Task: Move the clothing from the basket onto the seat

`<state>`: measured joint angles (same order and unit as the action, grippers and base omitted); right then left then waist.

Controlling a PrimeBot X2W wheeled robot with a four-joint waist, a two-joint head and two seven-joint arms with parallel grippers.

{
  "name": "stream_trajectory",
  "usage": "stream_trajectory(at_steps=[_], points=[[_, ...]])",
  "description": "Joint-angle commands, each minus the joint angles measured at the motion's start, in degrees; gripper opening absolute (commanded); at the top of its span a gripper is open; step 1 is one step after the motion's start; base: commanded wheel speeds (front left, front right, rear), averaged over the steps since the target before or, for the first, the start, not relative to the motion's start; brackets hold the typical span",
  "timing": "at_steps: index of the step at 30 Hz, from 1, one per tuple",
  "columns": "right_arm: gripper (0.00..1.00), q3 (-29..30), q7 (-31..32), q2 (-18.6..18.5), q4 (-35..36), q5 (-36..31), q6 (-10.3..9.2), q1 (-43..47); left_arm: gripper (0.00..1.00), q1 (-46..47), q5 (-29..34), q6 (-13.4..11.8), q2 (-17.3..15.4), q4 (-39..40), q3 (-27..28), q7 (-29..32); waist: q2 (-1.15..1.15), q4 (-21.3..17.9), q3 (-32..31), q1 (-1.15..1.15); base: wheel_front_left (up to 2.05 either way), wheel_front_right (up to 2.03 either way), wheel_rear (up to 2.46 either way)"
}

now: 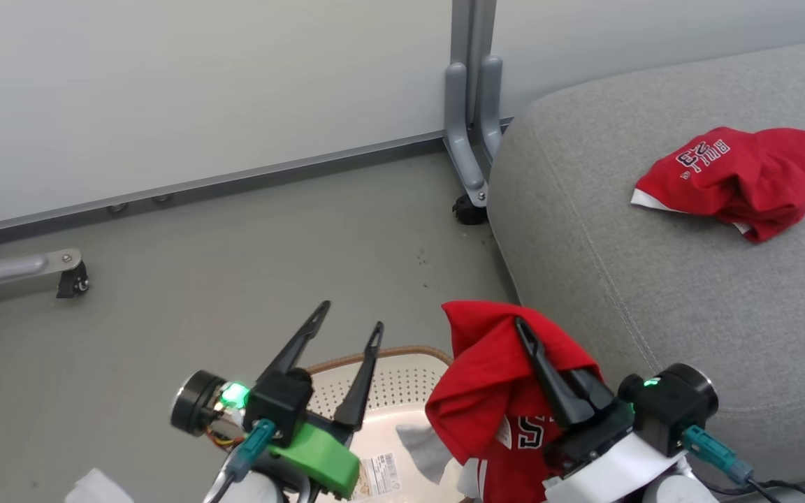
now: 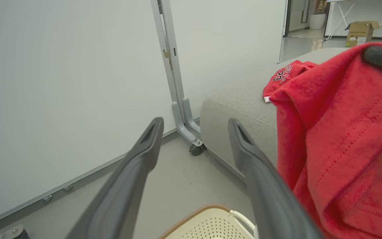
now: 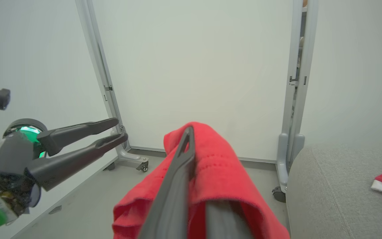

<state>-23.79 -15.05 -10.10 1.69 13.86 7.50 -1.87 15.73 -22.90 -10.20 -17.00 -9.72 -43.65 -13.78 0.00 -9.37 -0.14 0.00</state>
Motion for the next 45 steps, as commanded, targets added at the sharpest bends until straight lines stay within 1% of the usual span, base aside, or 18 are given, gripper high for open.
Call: stream_trajectory(at_steps=[1,6,11,16,23,28,29,36,40,45], points=[[0.0,0.7,-0.2,-0.1,0.7,-0.5,-0.02,-0.9,1.0,-1.5,-0.3,-0.7,-0.8,0.6,0.7,-0.4,0.0,-1.2,0.7,0.0,0.0,0.0,0.0],[0.0,3.0,-0.2,0.5,2.9,-0.9,-0.02,-0.4,1.0,-4.5,-0.8,-2.4,-2.3,2.9,2.5,-0.9,0.0,-3.1,1.6,0.0,0.0,0.0,0.0],[0.0,4.1,-0.2,0.1,4.7,-1.6,-0.02,0.4,1.0,-6.7,-0.8,-3.8,-3.4,4.9,4.0,-1.2,0.0,-5.6,2.6,0.0,0.0,0.0,0.0],[0.0,4.9,-0.2,0.4,6.4,-2.1,-0.02,0.2,1.0,-6.9,0.1,-4.0,-4.5,6.0,4.3,-1.3,0.0,-9.2,4.4,0.0,0.0,0.0,0.0],[0.0,6.2,-0.2,1.9,9.0,-2.6,-0.02,-0.5,1.0,-4.5,1.0,-3.6,-6.6,7.4,4.5,-0.3,0.0,-16.1,8.5,0.0,0.0,0.0,0.0],[0.0,7.1,-0.2,3.2,10.2,-2.8,-0.02,-0.7,1.0,-3.4,0.9,-2.1,-8.4,8.6,4.1,0.9,0.0,-21.1,11.1,0.0,0.0,0.0,0.0],[0.0,7.8,-0.2,3.4,10.4,-2.9,-0.02,-0.5,1.0,-2.9,1.1,-1.6,-8.7,8.7,3.8,1.1,0.0,-21.5,11.4,0.0,0.0,0.0,0.0],[0.0,12.2,-0.2,5.5,13.0,-4.1,-0.02,1.8,1.0,1.0,1.8,2.0,-9.1,7.7,1.8,3.1,0.0,-22.5,14.1,0.0,0.0,0.0,0.0],[0.0,13.4,-0.2,6.2,13.2,-5.2,-0.02,2.1,1.0,2.6,2.4,3.8,-9.6,6.7,0.7,4.0,0.0,-22.6,15.5,0.0,0.0,0.0,0.0],[0.0,15.0,-0.2,6.6,13.0,-5.3,-0.02,-2.4,1.0,3.7,2.9,4.6,-10.6,7.0,0.0,5.3,0.0,-22.7,18.3,0.0,0.0,0.0,0.0]])
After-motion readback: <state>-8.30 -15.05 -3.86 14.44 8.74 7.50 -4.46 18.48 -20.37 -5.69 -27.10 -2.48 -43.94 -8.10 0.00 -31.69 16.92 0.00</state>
